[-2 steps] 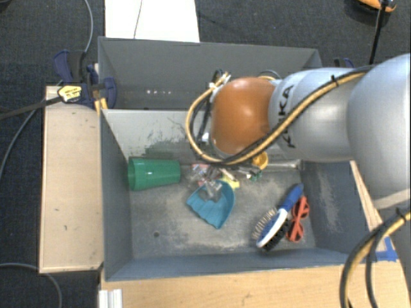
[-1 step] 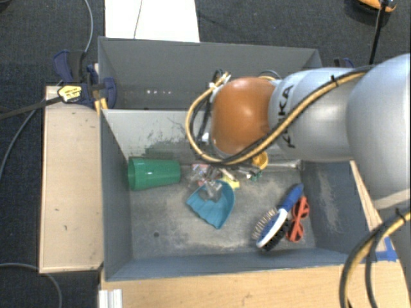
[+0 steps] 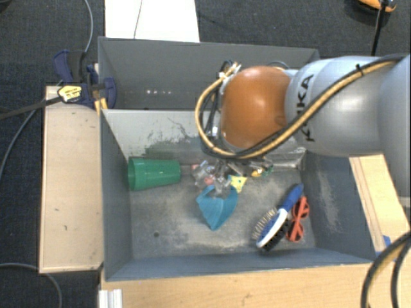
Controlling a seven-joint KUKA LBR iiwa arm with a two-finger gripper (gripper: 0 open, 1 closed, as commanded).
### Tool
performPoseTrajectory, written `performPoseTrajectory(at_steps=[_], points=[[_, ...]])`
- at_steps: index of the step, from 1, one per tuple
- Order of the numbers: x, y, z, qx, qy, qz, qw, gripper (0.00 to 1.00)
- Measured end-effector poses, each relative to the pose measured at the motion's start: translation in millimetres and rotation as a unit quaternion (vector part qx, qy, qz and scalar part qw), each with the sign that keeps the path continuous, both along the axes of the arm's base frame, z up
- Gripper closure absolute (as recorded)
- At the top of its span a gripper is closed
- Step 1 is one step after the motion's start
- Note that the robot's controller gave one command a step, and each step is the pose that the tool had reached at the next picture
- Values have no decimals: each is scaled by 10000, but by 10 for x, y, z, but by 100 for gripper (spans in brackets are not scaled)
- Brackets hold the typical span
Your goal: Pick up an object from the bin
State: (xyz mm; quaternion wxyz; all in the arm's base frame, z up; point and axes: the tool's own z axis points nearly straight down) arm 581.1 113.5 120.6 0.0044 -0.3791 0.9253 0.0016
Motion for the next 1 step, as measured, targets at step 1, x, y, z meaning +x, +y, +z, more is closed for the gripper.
performPoseTrajectory(at_steps=[1], points=[[4,121,944,8,-36,98,9999,100]])
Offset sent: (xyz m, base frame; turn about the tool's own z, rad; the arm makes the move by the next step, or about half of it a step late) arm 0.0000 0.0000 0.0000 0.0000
